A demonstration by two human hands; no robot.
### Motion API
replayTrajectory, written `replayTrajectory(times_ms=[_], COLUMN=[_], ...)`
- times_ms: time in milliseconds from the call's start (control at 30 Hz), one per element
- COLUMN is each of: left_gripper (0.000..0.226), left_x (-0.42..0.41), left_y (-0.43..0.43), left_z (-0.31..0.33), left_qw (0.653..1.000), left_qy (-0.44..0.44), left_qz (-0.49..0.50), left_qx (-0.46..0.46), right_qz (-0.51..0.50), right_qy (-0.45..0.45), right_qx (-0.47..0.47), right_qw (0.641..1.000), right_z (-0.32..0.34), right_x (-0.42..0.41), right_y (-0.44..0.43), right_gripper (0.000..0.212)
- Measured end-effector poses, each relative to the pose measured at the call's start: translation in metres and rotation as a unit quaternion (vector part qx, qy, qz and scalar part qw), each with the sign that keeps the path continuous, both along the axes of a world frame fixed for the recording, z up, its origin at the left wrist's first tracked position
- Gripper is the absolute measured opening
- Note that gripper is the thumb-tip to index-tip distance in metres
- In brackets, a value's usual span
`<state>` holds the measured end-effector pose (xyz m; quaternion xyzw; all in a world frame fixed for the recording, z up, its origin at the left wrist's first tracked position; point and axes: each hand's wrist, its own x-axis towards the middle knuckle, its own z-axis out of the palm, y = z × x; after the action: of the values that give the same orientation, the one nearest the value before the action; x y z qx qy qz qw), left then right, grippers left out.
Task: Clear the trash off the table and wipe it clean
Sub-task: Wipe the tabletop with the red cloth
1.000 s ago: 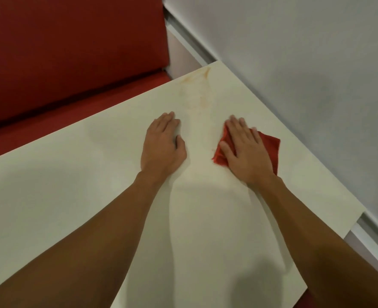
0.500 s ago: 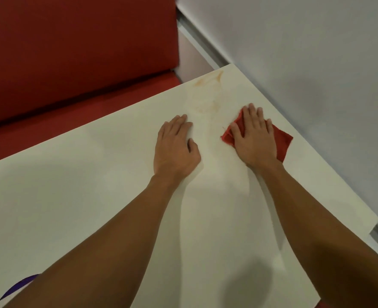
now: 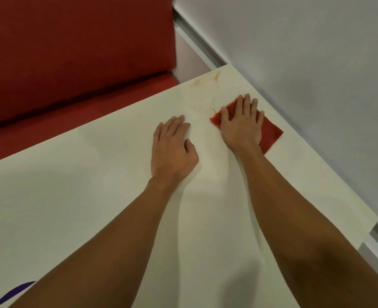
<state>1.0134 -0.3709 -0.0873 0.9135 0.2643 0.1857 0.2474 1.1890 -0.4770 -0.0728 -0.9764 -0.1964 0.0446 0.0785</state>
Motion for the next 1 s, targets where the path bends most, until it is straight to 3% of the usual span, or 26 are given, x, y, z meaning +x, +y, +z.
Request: replayTrajectory(times_ms=[67,200,300,433,600,700,833,1000], left_gripper=[0.053,0.051,0.052,0.052,0.048,0.046,0.047,0.042], left_x=[0.000,0.001,0.000,0.001,0.003,0.004,0.015,0.044], left_y=[-0.001,-0.001,-0.001,-0.002,-0.002,-0.002,-0.002,0.004], left_z=[0.000,-0.003,-0.001,-0.001,-0.002,-0.001,0.002,0.010], left_qw=[1.000,1.000,1.000,0.999,0.999,0.998,0.994,0.986], left_qy=[-0.004,-0.012,-0.014,-0.010,-0.005,-0.019,-0.026,-0.005], left_qz=[-0.002,0.008,0.027,0.030,0.045,0.054,0.103,0.168], left_qx=[0.000,0.012,0.003,-0.006,0.001,-0.003,-0.017,0.007], right_qz=[0.036,0.217,0.159,0.095,0.339,0.294,0.217,0.413], right_qy=[-0.007,-0.017,-0.013,-0.010,-0.023,-0.020,-0.012,-0.014], right_qx=[0.004,-0.009,-0.012,0.001,-0.017,-0.018,-0.009,-0.008], right_qw=[0.999,0.976,0.987,0.995,0.940,0.956,0.976,0.911], right_z=[0.001,-0.001,0.000,-0.003,0.001,0.001,0.001,0.001], right_x=[-0.009,-0.031,-0.016,0.005,0.001,0.031,0.043,0.036], right_y=[0.026,-0.002,-0.029,0.018,-0.013,-0.037,0.013,-0.012], right_gripper=[0.079,0.075,0.076,0.077,0.070,0.071,0.076,0.071])
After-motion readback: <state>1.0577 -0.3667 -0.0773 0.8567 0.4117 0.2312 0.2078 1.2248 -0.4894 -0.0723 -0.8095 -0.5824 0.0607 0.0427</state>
